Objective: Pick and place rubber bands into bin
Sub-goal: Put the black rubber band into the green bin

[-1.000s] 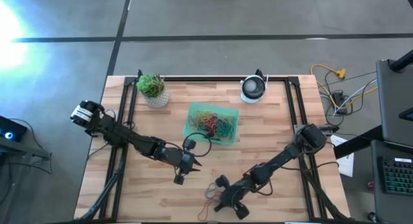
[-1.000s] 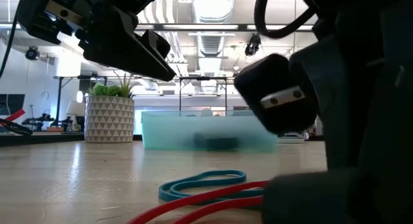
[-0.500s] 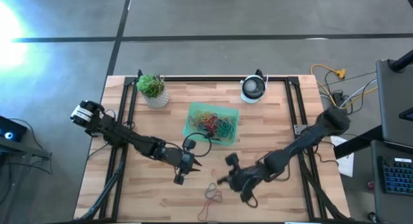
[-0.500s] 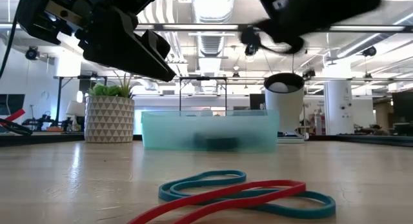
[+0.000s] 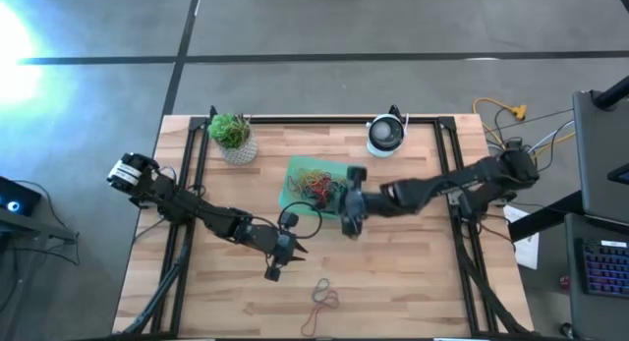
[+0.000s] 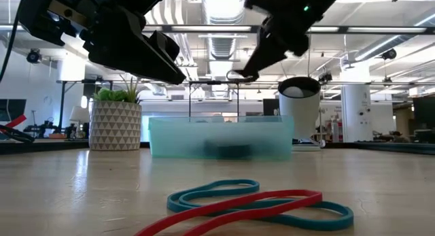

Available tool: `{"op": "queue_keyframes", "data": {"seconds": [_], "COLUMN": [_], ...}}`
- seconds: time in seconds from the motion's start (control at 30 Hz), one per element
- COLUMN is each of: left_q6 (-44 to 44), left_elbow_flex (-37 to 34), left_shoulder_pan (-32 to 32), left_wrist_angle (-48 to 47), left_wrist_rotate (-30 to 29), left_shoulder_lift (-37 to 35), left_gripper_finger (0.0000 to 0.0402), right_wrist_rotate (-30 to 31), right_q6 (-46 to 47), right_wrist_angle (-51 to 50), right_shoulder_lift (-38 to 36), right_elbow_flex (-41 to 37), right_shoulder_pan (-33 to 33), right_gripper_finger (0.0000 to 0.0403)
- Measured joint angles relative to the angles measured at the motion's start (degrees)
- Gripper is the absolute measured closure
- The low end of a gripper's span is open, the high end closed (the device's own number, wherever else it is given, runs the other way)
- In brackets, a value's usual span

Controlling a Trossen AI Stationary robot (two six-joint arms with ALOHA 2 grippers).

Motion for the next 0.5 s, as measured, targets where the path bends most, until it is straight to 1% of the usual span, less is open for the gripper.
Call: {"op": "queue_keyframes", "data": {"seconds": [0.13, 0.23, 0.37, 0.43, 0.5], "left_q6": [0.01, 0.01, 0.01, 0.01, 0.01], "left_elbow_flex": [0.00, 0.00, 0.00, 0.00, 0.00], "left_shoulder_pan": [0.02, 0.02, 0.01, 0.00, 0.02], "left_wrist_angle": [-0.13, -0.17, -0.24, -0.24, -0.23], "left_wrist_rotate": [0.00, 0.00, 0.00, 0.00, 0.00], "left_shoulder_lift": [0.00, 0.00, 0.00, 0.00, 0.00], "left_gripper_finger": [0.0324, 0.0324, 0.0324, 0.0324, 0.0324], "right_wrist_rotate": [0.00, -0.41, -0.65, -0.73, -2.60], "right_q6": [2.24, 3.14, 4.92, 5.19, 4.26], "right_wrist_angle": [-1.38, -1.37, -1.45, -1.26, -1.22], "right_shoulder_lift": [0.10, 0.12, 0.11, 0.11, 0.11], "right_elbow_flex": [-0.21, -0.25, -0.71, -0.82, -1.20], "right_shoulder_pan": [-5.35, -7.97, -9.89, -10.23, -10.22], "right_gripper_finger": [0.0392, 0.0392, 0.0387, 0.0376, 0.0360]}}
